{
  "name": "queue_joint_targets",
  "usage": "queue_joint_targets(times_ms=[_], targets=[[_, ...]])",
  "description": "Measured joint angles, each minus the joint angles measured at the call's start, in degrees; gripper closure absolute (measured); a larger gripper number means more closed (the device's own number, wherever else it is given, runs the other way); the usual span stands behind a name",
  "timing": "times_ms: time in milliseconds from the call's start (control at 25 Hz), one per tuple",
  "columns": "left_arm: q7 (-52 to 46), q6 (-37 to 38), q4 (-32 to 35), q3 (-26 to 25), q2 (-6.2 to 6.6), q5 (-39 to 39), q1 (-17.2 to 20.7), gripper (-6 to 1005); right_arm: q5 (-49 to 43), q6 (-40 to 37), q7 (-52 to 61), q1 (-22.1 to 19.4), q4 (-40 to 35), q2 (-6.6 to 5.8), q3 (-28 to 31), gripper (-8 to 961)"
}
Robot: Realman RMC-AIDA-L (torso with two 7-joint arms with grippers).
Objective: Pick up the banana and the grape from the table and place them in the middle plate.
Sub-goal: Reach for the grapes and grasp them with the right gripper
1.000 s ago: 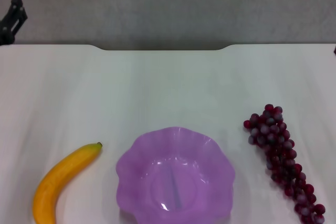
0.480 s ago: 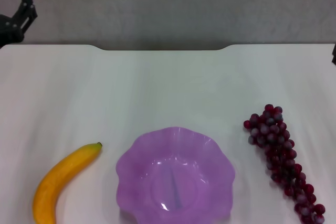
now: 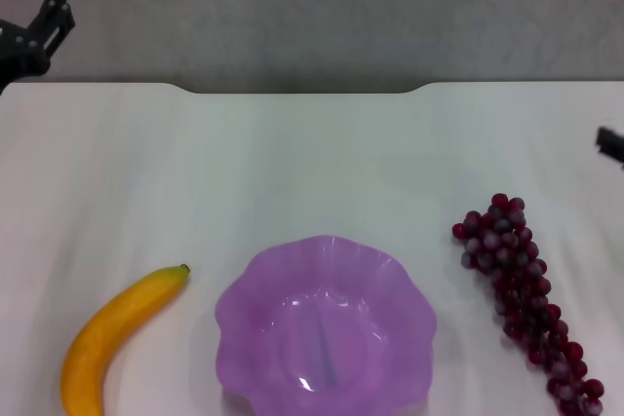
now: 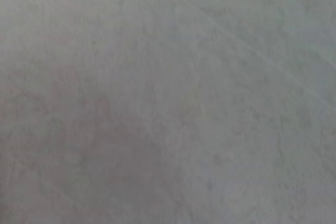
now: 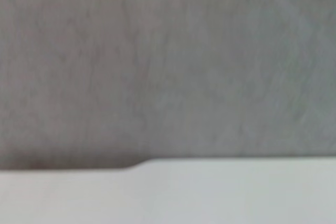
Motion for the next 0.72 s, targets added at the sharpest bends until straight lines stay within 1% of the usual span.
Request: queue_joint_targets(times_ms=[120,280,560,640,720], targets=[[0.2,-0.3,0.0,0.3,0.00,0.0,-0.3,120,-0.5,4.2,0.0,3.4,3.6,-0.09,1.1,355],[0.3,-0.4,0.0,0.3,0.00,0.0,0.2,119,-2.0,7.5,0.2,8.4,9.3,-0.16,1.0,356],[0.5,-0.6,-0.1,0.5,0.00,0.1,-0.2,119,-2.0,10.2,0.5,15.9,20.1,-0.11,1.1,356],[0.5,-0.7,-0.2,0.5,0.00,0.1,-0.2,119,-2.0,10.5,0.5,17.6,22.9,-0.12,1.2,356],[0.5,-0.7,-0.4,0.5,0.00,0.1,-0.2,119,-2.0,10.5,0.5,18.4,24.4,-0.13,1.4,356]])
